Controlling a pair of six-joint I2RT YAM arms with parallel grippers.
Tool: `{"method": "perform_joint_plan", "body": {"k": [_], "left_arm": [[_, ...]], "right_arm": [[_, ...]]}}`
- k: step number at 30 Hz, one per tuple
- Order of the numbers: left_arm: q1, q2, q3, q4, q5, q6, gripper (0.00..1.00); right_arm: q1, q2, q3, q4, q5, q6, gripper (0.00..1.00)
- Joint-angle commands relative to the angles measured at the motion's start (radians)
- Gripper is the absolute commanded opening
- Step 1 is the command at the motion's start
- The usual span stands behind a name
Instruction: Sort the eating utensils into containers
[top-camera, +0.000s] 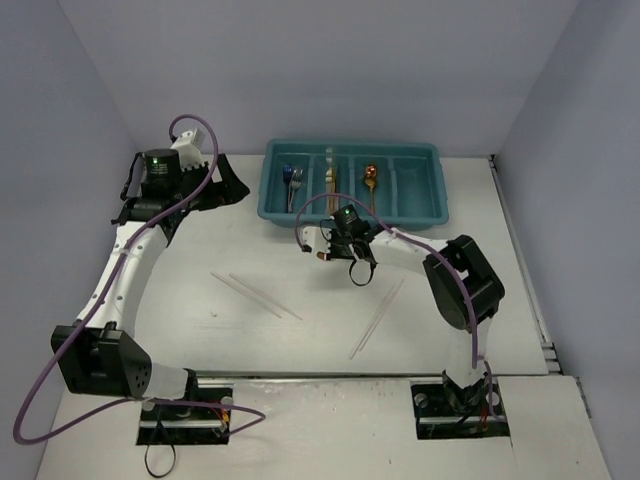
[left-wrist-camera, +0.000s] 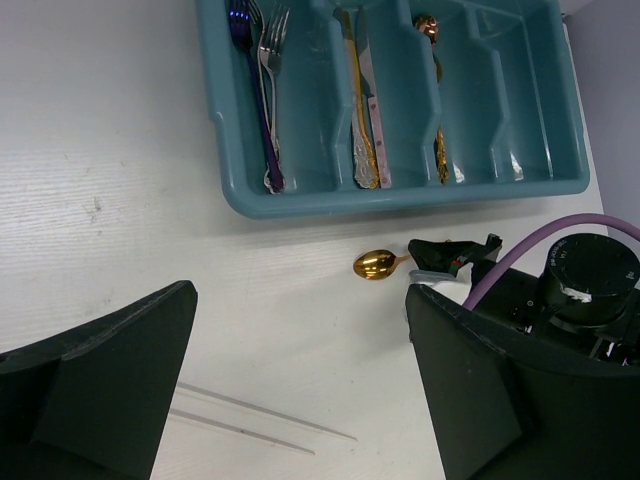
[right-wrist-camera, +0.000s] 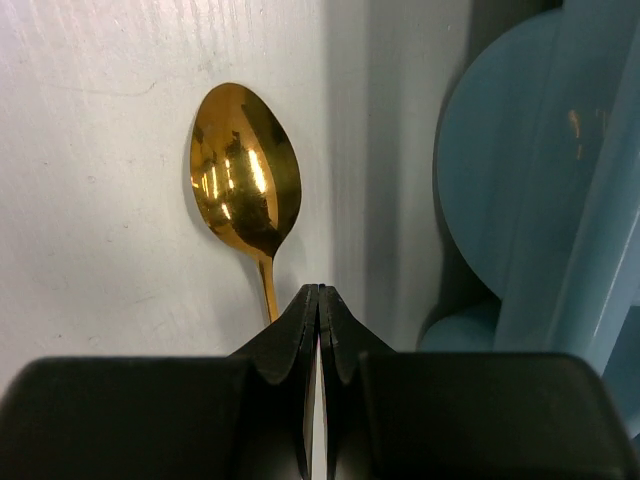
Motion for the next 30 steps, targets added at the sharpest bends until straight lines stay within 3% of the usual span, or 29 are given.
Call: {"method": "perform_joint_plan", "body": {"k": [1,16,19,23,30], "left_arm": [[0.005,-0.040,0.020,0.043,-0.002,0.018,0.85],[0.004,-0.044,0.022,0.043,0.007,0.018,0.85],[0.004,-0.044,0.019,0.042,0.006,0.020,0.85],[0.004,-0.036,0.028,0.043,0.006,0.017,0.85],[0.004,-0.035,0.023,0.045,-0.002,0.020,0.85]], "right_arm": [[0.036,-0.056,-0.021,0.047,-0.033,-0.016,0.00],[0.113,-0.178,-0.180,0.017,-0.088,0.024,0.00],[0.116,-0.196,-0.140,-0.009,-0.073,0.048,0.08],[0.096,-0.185,-0.104,-0.021,-0.061,0.030,0.27],[0.063,-0.097,-0.043,-0.016,-0.057,-0.012,0.32]]}}
